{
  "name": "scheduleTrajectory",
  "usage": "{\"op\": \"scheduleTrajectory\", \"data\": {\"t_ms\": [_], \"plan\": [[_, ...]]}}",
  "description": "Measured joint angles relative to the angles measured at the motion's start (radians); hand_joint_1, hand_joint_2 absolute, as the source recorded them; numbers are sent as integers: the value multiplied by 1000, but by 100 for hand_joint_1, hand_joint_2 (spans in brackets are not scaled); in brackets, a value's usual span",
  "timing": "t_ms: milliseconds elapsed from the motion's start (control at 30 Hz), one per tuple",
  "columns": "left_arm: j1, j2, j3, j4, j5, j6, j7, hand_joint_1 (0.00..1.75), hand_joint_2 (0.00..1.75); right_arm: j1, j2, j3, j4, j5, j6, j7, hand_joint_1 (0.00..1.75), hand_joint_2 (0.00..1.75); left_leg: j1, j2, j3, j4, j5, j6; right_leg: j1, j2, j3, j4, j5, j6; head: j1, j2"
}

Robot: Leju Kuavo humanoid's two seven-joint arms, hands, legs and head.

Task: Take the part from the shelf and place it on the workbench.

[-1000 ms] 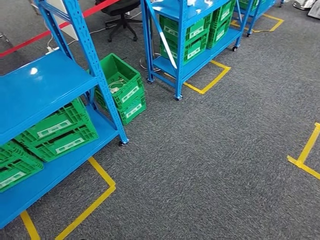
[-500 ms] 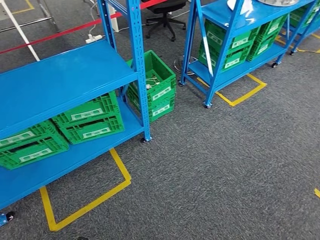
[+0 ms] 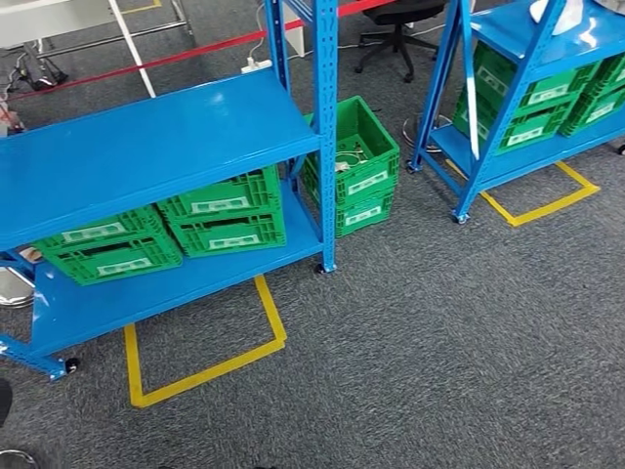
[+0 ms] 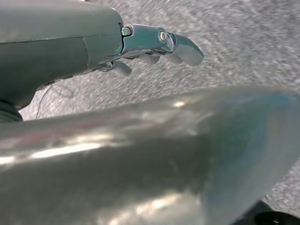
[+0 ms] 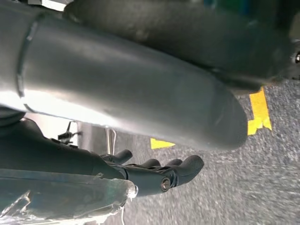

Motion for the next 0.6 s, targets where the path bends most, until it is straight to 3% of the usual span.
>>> {"op": "scheduleTrajectory", "data": {"t_ms": [67,100,133,200,267,333,400,433,467,500,533,600], "plan": [[-2,0,0,0,-2,0,0,0,0,-2,0,0,0,0,0,0,0,0,-5,47,75,-138,48,8,5,-21,5,1,-5,6,-1,0],[-4,0,0,0,-3,0,0,0,0,-2,0,0,0,0,0,0,0,0,-8,64,97,-181,58,13,8,-31,6,1,-7,11,0,0],[-5,0,0,0,-4,0,0,0,0,-3,0,0,0,0,0,0,0,0,-11,71,104,-199,57,19,12,-41,9,0,-9,16,0,0],[-4,0,0,0,-5,0,0,0,0,-4,0,0,0,0,0,0,0,0,-11,48,103,-205,59,31,13,-58,15,-6,-12,26,0,0],[-1,1,0,0,-5,0,0,0,0,-6,0,-1,0,0,0,2,0,0,-5,24,104,-209,63,42,9,-20,7,22,-35,39,4,0],[-3,0,0,0,-6,0,0,0,0,-5,0,-1,0,0,0,2,0,0,-1,1,102,-211,67,50,6,44,-44,136,-95,48,12,0],[-4,0,0,0,-8,0,0,0,0,-3,0,-2,0,0,0,1,0,0,-2,-27,100,-210,69,54,6,65,-110,267,-145,50,15,0],[-4,0,0,0,-9,0,0,0,0,-2,0,-3,0,0,0,1,0,0,-2,-41,99,-210,69,55,6,67,-125,291,-143,49,16,0],[-3,0,0,0,-9,0,0,0,0,-2,0,-3,0,0,0,1,0,0,-2,-57,100,-210,70,54,5,69,-121,273,-120,48,16,0],[-2,1,0,0,-10,0,0,0,0,-2,0,-3,0,0,0,1,0,0,-1,-72,101,-209,70,53,4,76,-99,221,-83,47,16,0],[-2,1,0,0,-11,0,0,0,0,-2,0,-4,0,0,0,1,0,0,-1,-87,101,-209,70,51,1,99,-69,150,-44,46,17,0],[-3,1,0,1,-13,1,0,0,0,-1,0,-4,0,0,0,0,0,0,-2,-112,96,-204,72,41,-7,148,-21,35,-3,41,16,0]]}}
